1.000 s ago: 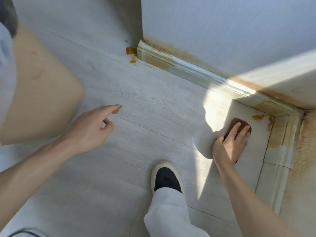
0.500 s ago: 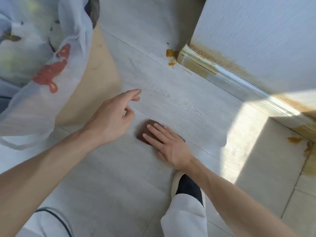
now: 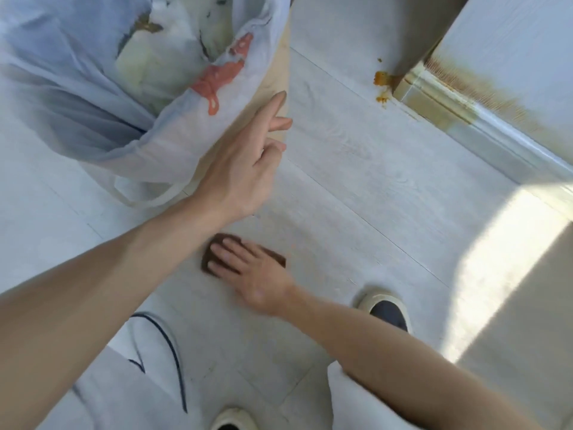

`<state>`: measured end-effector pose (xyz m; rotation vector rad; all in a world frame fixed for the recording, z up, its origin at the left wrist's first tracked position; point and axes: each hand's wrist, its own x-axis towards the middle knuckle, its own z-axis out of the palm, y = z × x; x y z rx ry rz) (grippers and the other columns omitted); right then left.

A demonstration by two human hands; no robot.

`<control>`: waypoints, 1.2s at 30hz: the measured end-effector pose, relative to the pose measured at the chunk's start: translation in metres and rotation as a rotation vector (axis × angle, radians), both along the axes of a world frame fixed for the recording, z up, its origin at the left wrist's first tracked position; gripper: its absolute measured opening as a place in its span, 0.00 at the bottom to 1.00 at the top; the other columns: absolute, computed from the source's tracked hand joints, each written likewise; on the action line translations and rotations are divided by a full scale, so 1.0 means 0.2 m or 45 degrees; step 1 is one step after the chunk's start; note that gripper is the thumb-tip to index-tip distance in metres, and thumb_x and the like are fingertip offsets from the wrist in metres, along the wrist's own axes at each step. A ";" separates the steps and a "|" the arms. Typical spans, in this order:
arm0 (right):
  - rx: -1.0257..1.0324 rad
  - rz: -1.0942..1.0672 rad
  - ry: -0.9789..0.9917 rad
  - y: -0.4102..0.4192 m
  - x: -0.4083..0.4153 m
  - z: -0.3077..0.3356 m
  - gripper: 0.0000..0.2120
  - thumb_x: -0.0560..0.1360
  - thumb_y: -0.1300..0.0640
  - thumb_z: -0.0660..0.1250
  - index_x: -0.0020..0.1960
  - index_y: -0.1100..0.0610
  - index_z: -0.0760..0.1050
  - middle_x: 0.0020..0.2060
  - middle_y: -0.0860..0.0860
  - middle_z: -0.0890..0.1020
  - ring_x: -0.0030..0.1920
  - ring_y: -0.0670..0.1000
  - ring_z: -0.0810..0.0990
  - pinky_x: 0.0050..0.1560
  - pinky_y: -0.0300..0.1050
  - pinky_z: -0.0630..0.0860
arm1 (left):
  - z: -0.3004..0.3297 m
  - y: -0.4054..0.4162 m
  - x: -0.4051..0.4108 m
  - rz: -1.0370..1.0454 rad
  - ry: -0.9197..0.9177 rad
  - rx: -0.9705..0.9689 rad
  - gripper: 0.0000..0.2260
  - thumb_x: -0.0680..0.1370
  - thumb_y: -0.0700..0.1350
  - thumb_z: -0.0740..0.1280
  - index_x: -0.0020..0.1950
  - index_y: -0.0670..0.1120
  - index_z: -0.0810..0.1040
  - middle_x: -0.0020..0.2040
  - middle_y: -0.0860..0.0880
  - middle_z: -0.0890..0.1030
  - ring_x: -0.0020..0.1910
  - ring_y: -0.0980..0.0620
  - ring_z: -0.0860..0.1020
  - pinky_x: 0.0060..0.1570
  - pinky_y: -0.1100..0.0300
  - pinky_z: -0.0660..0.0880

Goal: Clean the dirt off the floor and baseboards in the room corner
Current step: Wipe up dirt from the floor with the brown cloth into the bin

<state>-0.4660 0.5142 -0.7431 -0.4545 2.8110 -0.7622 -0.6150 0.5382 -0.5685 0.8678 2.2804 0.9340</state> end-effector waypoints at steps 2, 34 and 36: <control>0.018 0.450 -0.001 -0.15 0.14 -0.02 0.28 0.82 0.54 0.55 0.82 0.51 0.61 0.83 0.54 0.56 0.83 0.57 0.51 0.82 0.57 0.44 | 0.02 -0.03 -0.01 0.048 0.024 0.020 0.29 0.81 0.45 0.55 0.83 0.49 0.58 0.74 0.52 0.73 0.69 0.61 0.74 0.72 0.53 0.70; 0.160 -1.252 -0.299 1.11 1.04 0.08 0.35 0.79 0.57 0.56 0.84 0.51 0.51 0.84 0.56 0.47 0.83 0.60 0.46 0.79 0.66 0.54 | 0.22 0.31 0.13 -0.173 -0.220 0.016 0.28 0.81 0.59 0.56 0.82 0.56 0.59 0.72 0.58 0.74 0.68 0.57 0.76 0.71 0.47 0.71; 0.104 -1.555 -0.350 1.10 1.31 0.09 0.35 0.79 0.60 0.54 0.84 0.52 0.51 0.83 0.52 0.43 0.83 0.58 0.43 0.80 0.64 0.52 | 0.32 0.41 0.19 -0.274 -0.224 0.101 0.25 0.84 0.55 0.56 0.81 0.54 0.61 0.68 0.57 0.76 0.63 0.60 0.78 0.68 0.50 0.74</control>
